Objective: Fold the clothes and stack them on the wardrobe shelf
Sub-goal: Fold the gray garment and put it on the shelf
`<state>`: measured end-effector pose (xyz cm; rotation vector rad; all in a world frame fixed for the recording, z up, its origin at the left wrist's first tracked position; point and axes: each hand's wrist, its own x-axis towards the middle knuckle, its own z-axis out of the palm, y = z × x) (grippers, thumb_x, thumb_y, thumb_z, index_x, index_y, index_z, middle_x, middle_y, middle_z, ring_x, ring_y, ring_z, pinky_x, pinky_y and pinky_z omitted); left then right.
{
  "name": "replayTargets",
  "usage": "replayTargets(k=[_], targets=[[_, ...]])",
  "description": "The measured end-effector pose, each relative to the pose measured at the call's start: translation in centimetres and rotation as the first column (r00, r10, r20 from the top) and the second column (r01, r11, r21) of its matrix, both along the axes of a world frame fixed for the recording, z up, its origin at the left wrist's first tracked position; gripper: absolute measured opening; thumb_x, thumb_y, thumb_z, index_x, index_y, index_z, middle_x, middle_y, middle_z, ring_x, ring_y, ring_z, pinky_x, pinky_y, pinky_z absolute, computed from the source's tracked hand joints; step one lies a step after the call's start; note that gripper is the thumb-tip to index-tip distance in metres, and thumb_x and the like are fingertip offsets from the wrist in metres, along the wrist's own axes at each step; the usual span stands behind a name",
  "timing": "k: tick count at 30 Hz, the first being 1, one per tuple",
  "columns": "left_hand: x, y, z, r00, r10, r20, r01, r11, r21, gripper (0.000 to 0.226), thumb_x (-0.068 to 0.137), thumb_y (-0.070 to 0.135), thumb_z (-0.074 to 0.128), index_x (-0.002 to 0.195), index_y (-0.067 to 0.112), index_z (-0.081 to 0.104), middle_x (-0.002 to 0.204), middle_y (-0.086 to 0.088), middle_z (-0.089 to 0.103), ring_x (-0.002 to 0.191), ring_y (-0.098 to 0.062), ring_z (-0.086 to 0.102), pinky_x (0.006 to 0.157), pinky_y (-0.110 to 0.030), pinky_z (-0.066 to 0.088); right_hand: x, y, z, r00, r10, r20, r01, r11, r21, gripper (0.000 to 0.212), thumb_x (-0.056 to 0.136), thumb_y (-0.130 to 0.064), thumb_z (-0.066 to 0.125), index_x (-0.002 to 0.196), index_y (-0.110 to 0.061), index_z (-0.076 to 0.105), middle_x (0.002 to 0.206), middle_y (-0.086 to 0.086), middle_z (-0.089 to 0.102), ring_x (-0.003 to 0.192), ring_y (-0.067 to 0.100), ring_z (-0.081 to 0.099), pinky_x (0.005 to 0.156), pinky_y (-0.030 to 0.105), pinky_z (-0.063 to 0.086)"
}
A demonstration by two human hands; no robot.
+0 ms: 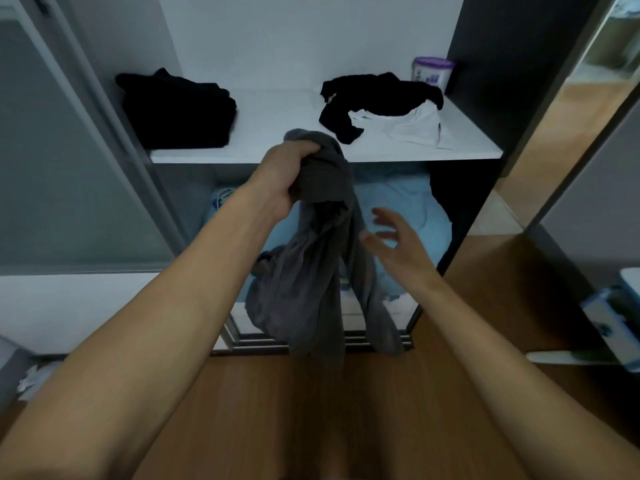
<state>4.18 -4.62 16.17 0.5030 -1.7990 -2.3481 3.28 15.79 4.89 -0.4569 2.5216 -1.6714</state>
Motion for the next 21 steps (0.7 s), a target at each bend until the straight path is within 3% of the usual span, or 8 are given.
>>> replayTargets(k=[2, 5, 8, 11, 13, 17, 19, 21], targets=[[-0.1, 1.5, 0.9, 1.0, -0.015, -0.002, 0.015, 1.0, -0.021, 0.013, 0.095, 0.012, 0.058, 0.088, 0.008, 0.067, 0.086, -0.011, 0.071, 0.079, -0.022, 0.068, 0.082, -0.035, 0.056, 2.4, -1.5, -0.3, 0.986, 0.144, 0.08, -0.142, 0.989, -0.03, 0.063, 0.077, -0.064, 0.065, 0.126, -0.024, 0.058, 0.116, -0.01, 0.067, 0.096, -0.011, 0.062, 0.081, 0.008, 0.049], [-0.1, 2.9, 1.8, 0.999, -0.042, -0.031, 0.044, 0.996, 0.073, 0.015, 0.096, 0.01, 0.056, 0.087, 0.008, 0.068, 0.083, -0.01, 0.069, 0.074, -0.021, 0.067, 0.08, -0.035, 0.056, 4.0, -3.6, -1.3, 0.984, 0.13, 0.118, -0.128, 0.991, -0.029, 0.07, 0.069, -0.071, 0.068, 0.125, -0.03, 0.056, 0.118, -0.013, 0.066, 0.105, 0.002, 0.062, 0.089, 0.023, 0.049], [-0.2, 2.9, 2.1, 0.995, -0.085, -0.05, 0.091, 0.987, 0.13, 0.015, 0.095, 0.013, 0.057, 0.087, 0.01, 0.069, 0.076, -0.007, 0.072, 0.068, -0.018, 0.069, 0.062, -0.028, 0.057, 4.2, -4.3, -3.0, 0.98, -0.035, 0.195, 0.061, 0.99, -0.13, 0.036, 0.086, -0.034, 0.069, 0.118, -0.02, 0.063, 0.106, -0.005, 0.07, 0.105, 0.018, 0.065, 0.083, 0.027, 0.05], [0.0, 0.6, 1.2, 0.999, -0.039, 0.017, 0.037, 0.994, 0.1, 0.013, 0.093, 0.02, 0.059, 0.09, 0.011, 0.068, 0.078, -0.005, 0.071, 0.069, -0.019, 0.069, 0.07, -0.028, 0.056, 3.3, -1.8, -2.6, 0.948, -0.021, 0.318, 0.129, 0.938, -0.322, 0.025, 0.088, -0.007, 0.061, 0.106, -0.022, 0.071, 0.091, -0.008, 0.076, 0.093, 0.014, 0.07, 0.076, 0.024, 0.053], [0.6, -1.9, -0.5, 0.991, -0.041, 0.128, 0.024, 0.991, 0.135, 0.016, 0.093, 0.024, 0.061, 0.093, 0.01, 0.068, 0.082, -0.008, 0.071, 0.069, -0.021, 0.07, 0.073, -0.03, 0.057, 2.2, 0.5, -1.2, 0.954, 0.017, 0.3, 0.099, 0.924, -0.369, 0.031, 0.082, 0.0, 0.062, 0.094, -0.026, 0.075, 0.088, -0.005, 0.078, 0.088, 0.014, 0.072, 0.074, 0.022, 0.056], [2.1, -4.0, -5.7, 0.935, -0.114, 0.336, 0.084, 0.991, 0.103, 0.027, 0.096, 0.034, 0.061, 0.078, 0.014, 0.062, 0.059, -0.003, 0.065, 0.052, -0.014, 0.061, 0.054, -0.024, 0.055, 0.4, 2.2, 1.8, 0.949, 0.144, 0.281, -0.003, 0.894, -0.448, 0.036, 0.082, 0.006, 0.062, 0.084, -0.025, 0.081, 0.089, -0.001, 0.078, 0.084, 0.011, 0.073, 0.077, 0.017, 0.056], [2.6, -3.6, -8.2, 0.917, -0.111, 0.383, 0.109, 0.994, 0.028, 0.023, 0.097, 0.032, 0.061, 0.079, 0.018, 0.057, 0.06, -0.001, 0.06, 0.053, -0.012, 0.058, 0.059, -0.024, 0.057, 0.4, 1.5, 2.0, 0.931, 0.183, 0.316, -0.018, 0.887, -0.461, 0.028, 0.084, 0.006, 0.06, 0.09, -0.015, 0.078, 0.088, 0.001, 0.078, 0.083, 0.013, 0.073, 0.082, 0.019, 0.057], [3.3, -3.0, -10.5, 0.922, -0.174, 0.347, 0.191, 0.981, -0.017, 0.011, 0.091, 0.027, 0.068, 0.086, 0.022, 0.06, 0.075, 0.0, 0.067, 0.063, -0.009, 0.065, 0.07, -0.027, 0.059, 0.8, 0.8, 1.5, 0.914, 0.181, 0.362, 0.01, 0.884, -0.468, 0.025, 0.087, 0.005, 0.057, 0.088, -0.013, 0.075, 0.079, -0.001, 0.077, 0.074, 0.01, 0.073, 0.073, 0.018, 0.057]])
